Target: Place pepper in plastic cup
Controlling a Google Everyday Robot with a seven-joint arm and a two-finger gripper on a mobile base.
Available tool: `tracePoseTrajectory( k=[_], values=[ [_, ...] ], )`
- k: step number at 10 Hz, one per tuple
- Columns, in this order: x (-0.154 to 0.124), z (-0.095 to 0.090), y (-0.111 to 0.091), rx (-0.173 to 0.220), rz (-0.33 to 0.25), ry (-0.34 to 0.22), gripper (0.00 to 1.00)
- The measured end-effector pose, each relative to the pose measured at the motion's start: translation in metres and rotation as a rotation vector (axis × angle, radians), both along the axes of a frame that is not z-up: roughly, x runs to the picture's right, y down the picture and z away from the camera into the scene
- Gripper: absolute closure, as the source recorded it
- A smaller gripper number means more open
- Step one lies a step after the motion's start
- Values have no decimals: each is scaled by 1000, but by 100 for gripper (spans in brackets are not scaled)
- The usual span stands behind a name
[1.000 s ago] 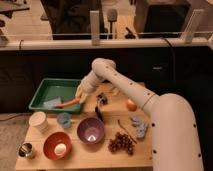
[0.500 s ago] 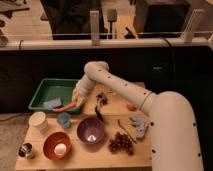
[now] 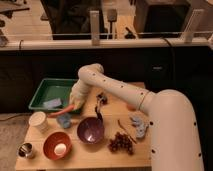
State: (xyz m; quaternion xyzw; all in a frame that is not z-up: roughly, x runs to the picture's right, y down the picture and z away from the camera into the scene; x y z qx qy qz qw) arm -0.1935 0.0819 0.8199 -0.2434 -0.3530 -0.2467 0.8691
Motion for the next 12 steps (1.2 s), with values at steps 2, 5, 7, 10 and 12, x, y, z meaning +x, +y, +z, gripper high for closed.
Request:
tracePoseTrajectory(
  k=[2, 5, 7, 10, 12],
  values=[
    [0, -3, 6, -2, 5, -1, 100],
    [13, -4, 4, -5, 13, 14, 100],
    [21, -4, 5, -12, 8, 26, 100],
    [16, -6, 12, -42, 16, 27, 100],
    [13, -5, 11, -66, 43, 31, 100]
  ],
)
